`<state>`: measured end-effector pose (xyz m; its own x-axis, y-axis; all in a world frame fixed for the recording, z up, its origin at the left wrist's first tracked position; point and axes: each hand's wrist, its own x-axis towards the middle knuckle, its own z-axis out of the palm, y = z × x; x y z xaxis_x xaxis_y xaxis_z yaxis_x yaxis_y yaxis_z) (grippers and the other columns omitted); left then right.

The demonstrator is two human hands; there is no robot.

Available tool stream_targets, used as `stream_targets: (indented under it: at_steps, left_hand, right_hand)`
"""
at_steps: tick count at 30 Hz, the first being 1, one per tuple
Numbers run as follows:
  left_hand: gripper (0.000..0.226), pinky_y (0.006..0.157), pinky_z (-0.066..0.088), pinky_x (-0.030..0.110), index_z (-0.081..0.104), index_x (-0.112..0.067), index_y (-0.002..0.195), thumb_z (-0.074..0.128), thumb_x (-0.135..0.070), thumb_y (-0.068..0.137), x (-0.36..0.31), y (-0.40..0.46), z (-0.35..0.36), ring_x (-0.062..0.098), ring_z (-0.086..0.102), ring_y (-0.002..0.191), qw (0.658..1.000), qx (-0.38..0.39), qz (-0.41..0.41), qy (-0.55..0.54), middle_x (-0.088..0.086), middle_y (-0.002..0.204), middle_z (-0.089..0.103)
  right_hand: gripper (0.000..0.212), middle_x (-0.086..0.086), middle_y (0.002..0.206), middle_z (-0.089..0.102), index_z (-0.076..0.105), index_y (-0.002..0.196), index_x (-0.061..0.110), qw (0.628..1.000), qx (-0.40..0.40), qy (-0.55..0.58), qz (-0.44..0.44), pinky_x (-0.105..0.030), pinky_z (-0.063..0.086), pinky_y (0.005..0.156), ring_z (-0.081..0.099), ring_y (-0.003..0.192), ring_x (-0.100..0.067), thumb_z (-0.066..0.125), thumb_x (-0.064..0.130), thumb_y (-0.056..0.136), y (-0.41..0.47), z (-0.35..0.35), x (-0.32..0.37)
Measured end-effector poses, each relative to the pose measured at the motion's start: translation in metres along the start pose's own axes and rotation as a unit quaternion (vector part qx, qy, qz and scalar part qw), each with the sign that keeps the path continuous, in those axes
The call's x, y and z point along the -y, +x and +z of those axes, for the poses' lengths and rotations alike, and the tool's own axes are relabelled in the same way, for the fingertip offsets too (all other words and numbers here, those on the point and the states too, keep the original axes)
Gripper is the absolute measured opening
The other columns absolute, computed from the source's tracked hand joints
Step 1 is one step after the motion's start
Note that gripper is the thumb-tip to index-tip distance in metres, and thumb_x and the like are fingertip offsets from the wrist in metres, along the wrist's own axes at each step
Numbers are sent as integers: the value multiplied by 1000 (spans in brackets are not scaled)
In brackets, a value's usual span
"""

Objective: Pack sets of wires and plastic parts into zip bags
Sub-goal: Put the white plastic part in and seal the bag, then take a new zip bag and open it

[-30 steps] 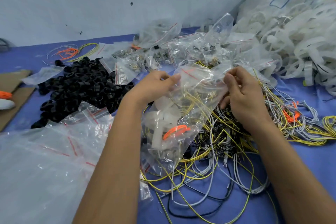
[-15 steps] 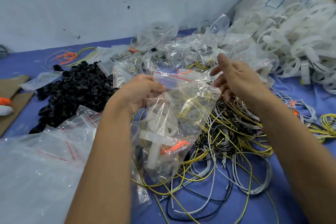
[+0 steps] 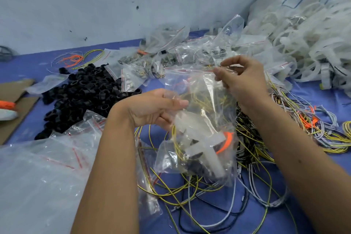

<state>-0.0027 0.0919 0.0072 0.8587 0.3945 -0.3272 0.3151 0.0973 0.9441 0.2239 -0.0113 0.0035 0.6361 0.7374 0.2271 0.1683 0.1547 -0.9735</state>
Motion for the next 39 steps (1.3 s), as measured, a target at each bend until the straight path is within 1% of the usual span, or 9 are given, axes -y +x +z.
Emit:
stream_targets:
  at_steps: [3,6,9,16,21,23,27,33,39]
  left_hand:
    - [20,50,56,23,76,-25,80,76,-44,86,6,3,1,8,64,56,999,-43,6,-2,1,78,75]
    - [40,49,53,23,71,-19,96,77,-53,77,13,10,-1,20,69,73,982,-184,27,-19,19,100,77]
    - [17,46,53,24,73,-21,85,73,-37,91,15,18,-4,16,68,63,964,-248,77,-61,2,81,75]
    - [17,58,50,25,66,-17,78,72,-12,93,23,7,-17,10,66,58,957,-280,76,-22,-1,71,73]
    - [21,81,52,31,66,-19,91,81,-7,84,-1,13,-5,8,61,86,858,-430,246,134,-6,90,68]
    - [18,86,49,26,69,-27,90,82,-18,82,-19,18,4,-3,60,93,837,-408,292,219,-18,93,68]
    - [18,84,42,9,77,-21,97,85,-27,82,-36,29,23,-8,59,94,833,-320,275,358,-12,98,71]
    - [8,82,57,32,77,-14,88,83,-11,83,-28,37,35,15,71,85,855,-301,250,340,2,86,74]
    - [14,68,53,23,74,-17,80,86,-10,80,-23,40,30,12,66,69,867,-292,251,316,0,74,70]
  right_hand:
    - [23,-4,78,77,65,107,14,999,13,25,19,-21,50,53,62,58,-8,80,18,89,-4,4,-10]
    - [6,-4,84,72,66,105,17,998,0,51,30,-33,57,71,65,74,-13,67,17,99,-6,1,-21]
    - [7,-8,87,77,67,105,15,997,-21,63,31,-41,57,80,69,81,-19,64,11,100,-7,-1,-27]
    - [26,-4,81,79,64,103,14,997,-60,42,-21,-27,58,68,77,77,-19,82,15,85,-16,2,-33]
    - [21,-2,86,77,62,100,23,991,-35,-34,-123,-40,62,75,76,81,-17,76,11,90,-21,7,-31]
    - [23,2,87,77,61,104,24,984,-15,-63,-168,-43,62,76,75,84,-14,74,11,90,-25,10,-30]
    - [28,8,90,79,63,113,19,973,16,-92,-210,-36,57,70,75,83,-10,77,17,88,-31,14,-27]
    - [19,6,90,79,68,103,10,973,17,-86,-213,-28,57,72,76,89,-4,80,13,88,-31,14,-28]
    - [9,-2,86,79,76,93,8,977,20,-62,-204,-38,62,82,77,83,-12,81,6,86,-31,14,-29]
